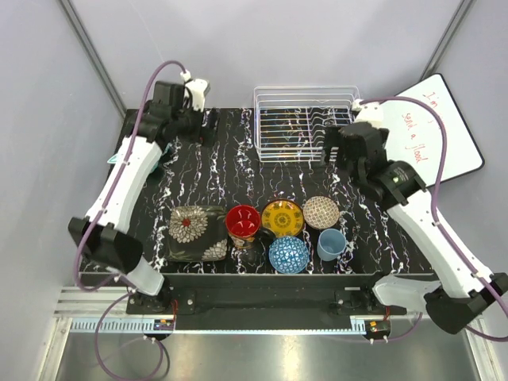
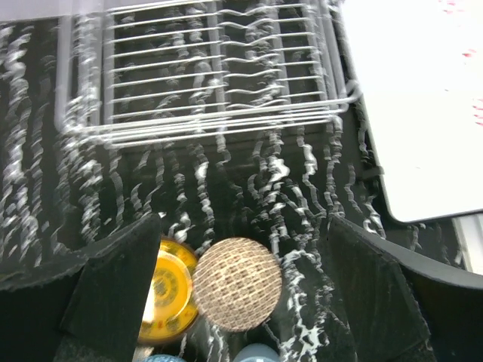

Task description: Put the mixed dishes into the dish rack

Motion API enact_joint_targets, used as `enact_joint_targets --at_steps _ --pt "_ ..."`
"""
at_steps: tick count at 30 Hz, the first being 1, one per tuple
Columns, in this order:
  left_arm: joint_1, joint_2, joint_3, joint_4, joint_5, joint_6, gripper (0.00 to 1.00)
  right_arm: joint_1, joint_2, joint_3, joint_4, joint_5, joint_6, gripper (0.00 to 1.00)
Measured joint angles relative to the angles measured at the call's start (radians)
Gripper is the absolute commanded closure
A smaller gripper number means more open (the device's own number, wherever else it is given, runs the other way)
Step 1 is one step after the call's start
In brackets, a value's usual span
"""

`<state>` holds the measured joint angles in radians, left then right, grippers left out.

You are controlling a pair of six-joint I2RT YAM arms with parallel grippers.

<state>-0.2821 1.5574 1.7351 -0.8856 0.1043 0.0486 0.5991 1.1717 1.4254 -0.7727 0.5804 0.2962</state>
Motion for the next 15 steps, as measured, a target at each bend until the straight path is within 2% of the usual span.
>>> enact_joint_targets --at_steps 8,12,15 --pt "-0.013 0.364 0.415 0.092 0.089 -0.05 0.01 -0.411 0.103 0.01 0.08 -0.102 0.022 0.0" --pt "-0.037 0.55 0.604 0.113 0.11 -0.077 0.01 -0.454 0.208 0.057 0.126 -0.135 0.033 0.0" --pt "-0.055 0.642 0.643 0.138 0.11 -0.081 0.01 -0.456 0.28 0.071 0.154 -0.166 0.04 0.0"
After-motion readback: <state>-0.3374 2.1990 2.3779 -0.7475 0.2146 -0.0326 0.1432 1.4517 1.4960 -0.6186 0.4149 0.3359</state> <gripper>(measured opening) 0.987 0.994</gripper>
